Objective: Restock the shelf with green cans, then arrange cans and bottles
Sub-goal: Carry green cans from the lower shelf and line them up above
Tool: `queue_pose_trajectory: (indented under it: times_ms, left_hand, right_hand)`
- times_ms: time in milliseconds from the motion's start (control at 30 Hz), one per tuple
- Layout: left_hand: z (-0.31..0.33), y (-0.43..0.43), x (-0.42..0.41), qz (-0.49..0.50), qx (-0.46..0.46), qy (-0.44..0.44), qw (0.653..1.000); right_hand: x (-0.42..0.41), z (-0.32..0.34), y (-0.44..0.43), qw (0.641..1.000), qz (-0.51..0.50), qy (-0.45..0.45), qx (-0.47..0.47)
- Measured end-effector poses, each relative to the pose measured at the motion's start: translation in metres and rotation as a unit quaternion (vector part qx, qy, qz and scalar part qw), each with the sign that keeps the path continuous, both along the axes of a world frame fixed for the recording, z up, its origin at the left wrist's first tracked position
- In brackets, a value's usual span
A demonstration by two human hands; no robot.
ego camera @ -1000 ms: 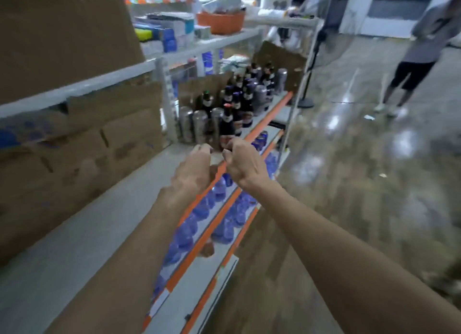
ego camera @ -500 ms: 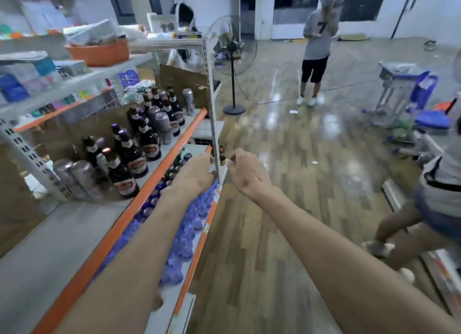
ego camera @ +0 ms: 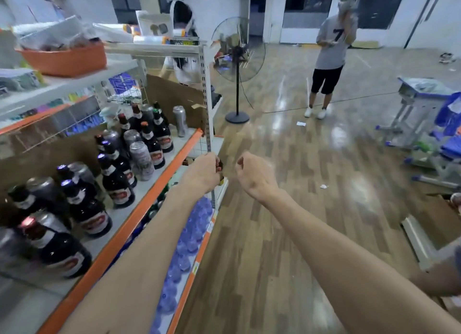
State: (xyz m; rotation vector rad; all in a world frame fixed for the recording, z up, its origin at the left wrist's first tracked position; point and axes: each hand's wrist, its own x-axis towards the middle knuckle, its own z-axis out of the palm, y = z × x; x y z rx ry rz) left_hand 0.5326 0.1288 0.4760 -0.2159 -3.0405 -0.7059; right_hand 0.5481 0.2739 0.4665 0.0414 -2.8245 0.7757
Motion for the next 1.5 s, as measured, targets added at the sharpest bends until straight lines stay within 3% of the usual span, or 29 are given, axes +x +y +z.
queue_pose_trajectory:
  times_ms: [400,667,867,1200,1500]
  left_hand:
    - [-0.026,0.030,-0.208,0.065,0.005,-0.022,0.998]
    - [-0.040,0.014,-0.305,0.130,0.002,-0.048,0.990]
    - [-0.085,-0.015,-0.378,0.187,0.016,-0.070,0.980]
    - [-0.157,-0.032,-0.447,0.253,0.098,-0.148,0.951]
    - [-0.253,-0.028,-0.434,0.369,0.137,-0.193,0.899]
  right_hand:
    - [-0.245,-0.029,0.036,0.995,0.090,-0.047,0.017]
    - [-0.372,-0.050,0.001,0.978,0.187,-0.086,0.026]
    - [-0.462,-0.090,-0.045,0.959,0.265,-0.099,0.022]
    - [-0.541,-0.162,-0.076,0.931,0.285,-0.207,0.099]
    - [-0.564,-0.239,-0.099,0.882,0.399,-0.224,0.116]
